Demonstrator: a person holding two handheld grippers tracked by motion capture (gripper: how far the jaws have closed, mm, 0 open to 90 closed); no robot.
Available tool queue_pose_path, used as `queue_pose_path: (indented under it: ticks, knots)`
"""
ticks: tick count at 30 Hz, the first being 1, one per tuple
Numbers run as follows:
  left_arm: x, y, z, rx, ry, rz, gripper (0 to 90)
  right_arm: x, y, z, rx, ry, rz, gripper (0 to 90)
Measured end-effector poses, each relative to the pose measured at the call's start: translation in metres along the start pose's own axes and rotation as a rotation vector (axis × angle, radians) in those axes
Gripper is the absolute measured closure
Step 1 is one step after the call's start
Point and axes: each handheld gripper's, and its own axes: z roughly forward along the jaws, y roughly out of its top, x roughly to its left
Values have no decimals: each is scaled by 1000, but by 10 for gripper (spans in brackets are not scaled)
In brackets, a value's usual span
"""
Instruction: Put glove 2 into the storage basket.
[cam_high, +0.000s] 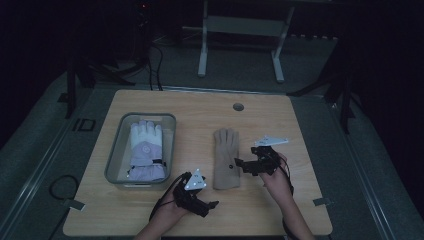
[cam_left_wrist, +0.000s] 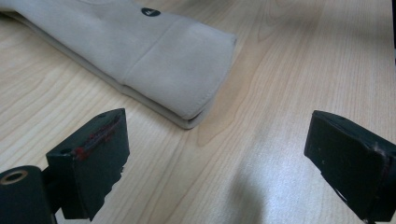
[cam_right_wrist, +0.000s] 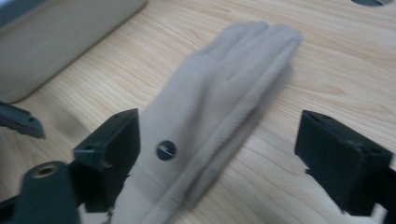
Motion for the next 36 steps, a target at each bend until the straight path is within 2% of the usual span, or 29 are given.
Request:
queue_pose_path:
  ticks: [2,3,4,7,11,12,13,14,18,21,23,24,26,27,30,31,32,35,36]
  knots:
    - [-1,2,3,4,-8,-2,62,-3,2,0,6,-5,-3,114]
    - [-1,3,5,17,-10,4,56,-4,3,0,14,15,-2,107]
    - [-2,5,7,28,-8,12,52,-6,5,0,13,13,3,109]
    - [-4,12,14,77,44,37,63,-7,10,2,15,6,-11,117]
    - [-1,19,15,63,14,62,72,-12,17,6,6,5,-16,148]
    - [0,21,15,42,3,63,114,-15,20,10,7,10,-17,162]
    - [2,23,14,23,-21,62,114,-15,20,10,7,10,-17,162]
    - [4,25,15,17,-36,62,122,-17,22,12,11,8,-13,184]
    - [8,35,21,16,-60,103,128,-22,29,23,16,20,0,209]
    - [9,40,28,40,-65,140,136,-25,36,33,13,42,25,215]
    - [10,43,33,49,-62,151,145,-26,39,40,13,54,40,217]
    - [10,44,36,55,-69,156,152,-28,42,48,14,50,58,217]
    - [11,45,40,67,-69,181,169,-28,42,51,13,48,62,217]
    - [11,46,43,66,-77,180,183,-30,42,55,13,45,69,219]
    - [14,46,50,94,-78,198,222,-35,40,67,40,33,99,219]
    - [17,46,54,116,-88,203,254,-38,37,75,67,33,111,219]
    - [17,46,54,116,-88,203,270,-38,37,75,67,33,111,219]
    - [20,45,58,133,-94,199,300,-40,34,84,91,51,135,219]
    - [22,44,59,133,-92,201,345,-42,32,90,113,63,151,240]
